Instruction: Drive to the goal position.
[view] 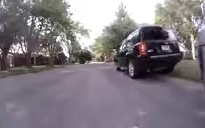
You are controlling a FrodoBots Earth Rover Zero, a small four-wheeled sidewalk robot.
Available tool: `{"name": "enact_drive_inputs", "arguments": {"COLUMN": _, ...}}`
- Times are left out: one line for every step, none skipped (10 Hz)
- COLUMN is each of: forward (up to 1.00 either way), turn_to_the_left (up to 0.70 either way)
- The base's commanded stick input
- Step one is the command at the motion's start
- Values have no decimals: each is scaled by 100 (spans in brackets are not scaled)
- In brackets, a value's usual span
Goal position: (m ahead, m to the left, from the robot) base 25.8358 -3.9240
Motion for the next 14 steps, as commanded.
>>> {"name": "enact_drive_inputs", "arguments": {"forward": 85, "turn_to_the_left": 0}}
{"name": "enact_drive_inputs", "arguments": {"forward": 85, "turn_to_the_left": 0}}
{"name": "enact_drive_inputs", "arguments": {"forward": 85, "turn_to_the_left": 0}}
{"name": "enact_drive_inputs", "arguments": {"forward": 85, "turn_to_the_left": 0}}
{"name": "enact_drive_inputs", "arguments": {"forward": 85, "turn_to_the_left": 0}}
{"name": "enact_drive_inputs", "arguments": {"forward": 85, "turn_to_the_left": 0}}
{"name": "enact_drive_inputs", "arguments": {"forward": 85, "turn_to_the_left": 0}}
{"name": "enact_drive_inputs", "arguments": {"forward": 85, "turn_to_the_left": 0}}
{"name": "enact_drive_inputs", "arguments": {"forward": 85, "turn_to_the_left": 0}}
{"name": "enact_drive_inputs", "arguments": {"forward": 85, "turn_to_the_left": 0}}
{"name": "enact_drive_inputs", "arguments": {"forward": 85, "turn_to_the_left": 0}}
{"name": "enact_drive_inputs", "arguments": {"forward": 85, "turn_to_the_left": 0}}
{"name": "enact_drive_inputs", "arguments": {"forward": 85, "turn_to_the_left": 0}}
{"name": "enact_drive_inputs", "arguments": {"forward": 85, "turn_to_the_left": 0}}
